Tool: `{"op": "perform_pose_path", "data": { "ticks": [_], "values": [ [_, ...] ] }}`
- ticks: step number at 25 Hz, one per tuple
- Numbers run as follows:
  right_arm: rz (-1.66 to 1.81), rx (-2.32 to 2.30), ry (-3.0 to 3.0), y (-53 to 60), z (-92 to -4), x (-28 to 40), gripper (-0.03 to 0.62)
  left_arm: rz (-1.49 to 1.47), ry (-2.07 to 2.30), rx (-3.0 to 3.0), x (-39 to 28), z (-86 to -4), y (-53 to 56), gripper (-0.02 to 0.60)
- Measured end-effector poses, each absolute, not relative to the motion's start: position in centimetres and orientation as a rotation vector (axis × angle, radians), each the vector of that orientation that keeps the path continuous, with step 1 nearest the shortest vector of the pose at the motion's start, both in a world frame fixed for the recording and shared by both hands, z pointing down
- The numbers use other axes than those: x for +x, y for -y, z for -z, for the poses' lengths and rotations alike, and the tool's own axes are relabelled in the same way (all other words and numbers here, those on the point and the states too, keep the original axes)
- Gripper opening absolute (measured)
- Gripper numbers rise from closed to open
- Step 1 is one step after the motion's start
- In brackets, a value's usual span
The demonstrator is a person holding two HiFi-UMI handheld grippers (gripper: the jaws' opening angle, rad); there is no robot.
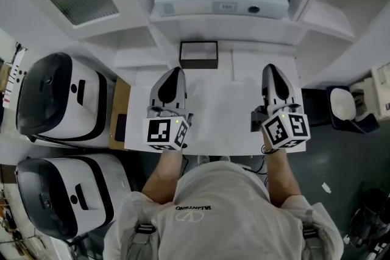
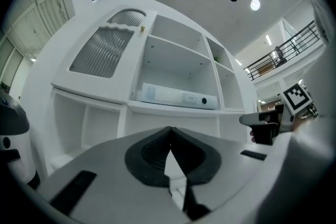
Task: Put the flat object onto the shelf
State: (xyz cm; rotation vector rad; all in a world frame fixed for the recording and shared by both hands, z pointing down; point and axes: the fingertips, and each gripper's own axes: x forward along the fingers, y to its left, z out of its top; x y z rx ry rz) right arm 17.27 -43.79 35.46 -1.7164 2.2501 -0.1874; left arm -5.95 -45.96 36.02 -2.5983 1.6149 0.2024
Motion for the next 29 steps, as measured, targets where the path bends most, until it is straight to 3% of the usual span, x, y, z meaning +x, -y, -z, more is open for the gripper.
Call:
{"op": "perform_pose_path", "data": {
  "ticks": [29],
  "values": [
    [0.237,-1.715,-2.242,43.7,-35.7,18.3,0.009,-0.248,-1.672,-2.601,-6.1,-36.0,46.1,0.004]
  ]
}}
